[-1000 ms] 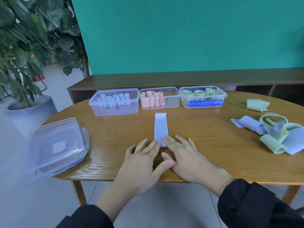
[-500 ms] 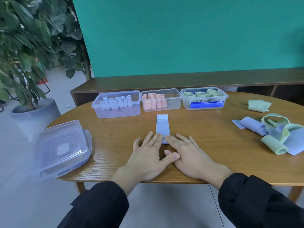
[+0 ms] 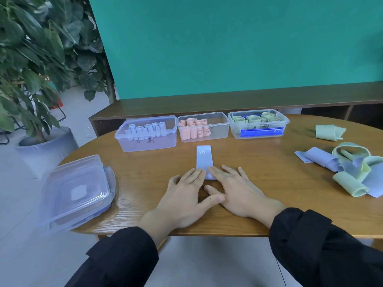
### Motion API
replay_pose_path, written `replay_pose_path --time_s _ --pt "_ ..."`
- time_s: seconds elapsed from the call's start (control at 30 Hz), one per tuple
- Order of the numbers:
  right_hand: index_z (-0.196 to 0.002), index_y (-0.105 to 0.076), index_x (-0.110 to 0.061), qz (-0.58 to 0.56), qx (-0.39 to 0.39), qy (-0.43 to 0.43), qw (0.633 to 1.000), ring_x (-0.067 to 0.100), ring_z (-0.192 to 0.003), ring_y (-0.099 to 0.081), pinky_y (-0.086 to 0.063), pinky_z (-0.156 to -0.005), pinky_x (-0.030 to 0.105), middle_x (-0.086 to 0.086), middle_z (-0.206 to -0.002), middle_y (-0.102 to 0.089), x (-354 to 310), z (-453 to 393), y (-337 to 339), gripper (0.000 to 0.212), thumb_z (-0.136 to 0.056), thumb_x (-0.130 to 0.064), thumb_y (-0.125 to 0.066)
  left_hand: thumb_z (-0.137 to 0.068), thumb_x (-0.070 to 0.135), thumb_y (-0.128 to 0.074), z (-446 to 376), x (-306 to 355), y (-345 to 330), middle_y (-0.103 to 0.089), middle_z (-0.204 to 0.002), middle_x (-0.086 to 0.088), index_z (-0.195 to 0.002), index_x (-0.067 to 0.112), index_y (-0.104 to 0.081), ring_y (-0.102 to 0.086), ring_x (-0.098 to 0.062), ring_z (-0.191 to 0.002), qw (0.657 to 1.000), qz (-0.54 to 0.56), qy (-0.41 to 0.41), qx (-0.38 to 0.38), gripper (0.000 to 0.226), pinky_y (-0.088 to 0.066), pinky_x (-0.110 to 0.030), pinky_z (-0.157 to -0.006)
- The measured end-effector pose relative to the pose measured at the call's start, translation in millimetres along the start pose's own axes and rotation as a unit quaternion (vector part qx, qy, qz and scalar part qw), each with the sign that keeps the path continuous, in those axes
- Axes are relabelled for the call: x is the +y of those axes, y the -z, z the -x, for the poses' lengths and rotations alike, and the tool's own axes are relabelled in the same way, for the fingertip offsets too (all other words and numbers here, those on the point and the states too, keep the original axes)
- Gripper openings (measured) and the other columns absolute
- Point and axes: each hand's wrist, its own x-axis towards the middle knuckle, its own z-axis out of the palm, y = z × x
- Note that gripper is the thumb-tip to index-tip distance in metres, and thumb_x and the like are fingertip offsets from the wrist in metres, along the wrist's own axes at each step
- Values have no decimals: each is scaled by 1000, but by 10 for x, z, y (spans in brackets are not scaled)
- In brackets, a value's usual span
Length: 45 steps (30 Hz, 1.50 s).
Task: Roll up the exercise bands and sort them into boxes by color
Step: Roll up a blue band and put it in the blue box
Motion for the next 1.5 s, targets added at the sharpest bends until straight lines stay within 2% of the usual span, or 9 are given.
replay_pose_path --time_s 0.23,0.43,0.87,0.97,1.1,1.27,1.37,1.43,1.5 --pt "-154 -38 -31 -66 34 42 996 3 -149 -25 -20 -125 40 -16 -158 -38 145 31 49 58 -98 -17 -44 -101 67 -26 -63 -61 -32 -7 -170 7 -163 19 -7 3 -7 -155 999 -28 -15 -10 81 -6 -40 -125" --pt "-157 -32 -32 -33 21 42 998 2 -150 -22 -11 -127 39 -17 -162 -31 202 -46 39 59 -99 -23 -42 -102 36 -28 -153 -76 -34 -3 -171 4 -163 16 -3 6 -6 -155 999 -25 -12 -23 69 -3 -39 -126" --pt "-158 -25 -36 -12 15 10 1000 6 -151 -20 -10 -126 39 -16 -160 -34 258 -259 23 56 -105 -52 -31 -106 49 -22 -460 -101 -66 -1 -171 3 -163 16 -4 4 -10 -156 999 -13 26 -16 68 -3 -47 -126" --pt "-159 -24 -35 -16 26 19 999 5 -151 -22 -11 -126 40 -16 -162 -30 244 -256 31 56 -106 -49 -32 -106 48 -21 -507 -108 -46 1 -171 4 -163 17 -2 7 -11 -156 999 -11 29 -24 67 -1 -49 -126" --pt "-152 -42 -31 -61 72 39 995 3 -146 -31 -25 -123 44 -14 -154 -45 237 -219 32 46 -106 -33 -43 -106 43 -22 -567 -106 -31 1 -171 3 -163 16 -2 8 -11 -156 999 -6 36 -23 66 1 -50 -126" --pt "-154 -36 -34 -33 45 15 998 8 -150 -24 -14 -126 46 -17 -159 -36 251 -273 22 47 -107 -34 -38 -106 42 -22 -646 -108 -36 1 -171 3 -163 16 -2 7 -12 -156 998 7 49 -24 66 1 -50 -126" --pt "-154 -35 -35 -28 43 9 999 9 -151 -24 -13 -125 46 -18 -159 -35 252 -298 35 46 -108 -36 -36 -107 39 -27 -666 -152 -49 -17 -169 2 -161 16 -21 -6 -14 -156 998 45 35 18 59 -9 -49 -126" --pt "-150 -42 -34 -36 51 10 998 12 -148 -30 -18 -124 46 -15 -154 -45 252 -334 54 43 -108 -38 -38 -105 30 -44 -664 -217 -68 -50 -151 0 -145 15 -52 -35 -19 -146 992 75 15 101 43 -28 -45 -120" --pt "-142 -54 -32 -55 70 14 996 17 -140 -42 -31 -117 45 -8 -139 -59 257 -398 67 37 -106 -39 -46 -99 26 -61 -669 -261 -77 -66 -129 1 -129 16 -67 -51 -20 -127 981 110 23 160 32 -39 -35 -108"
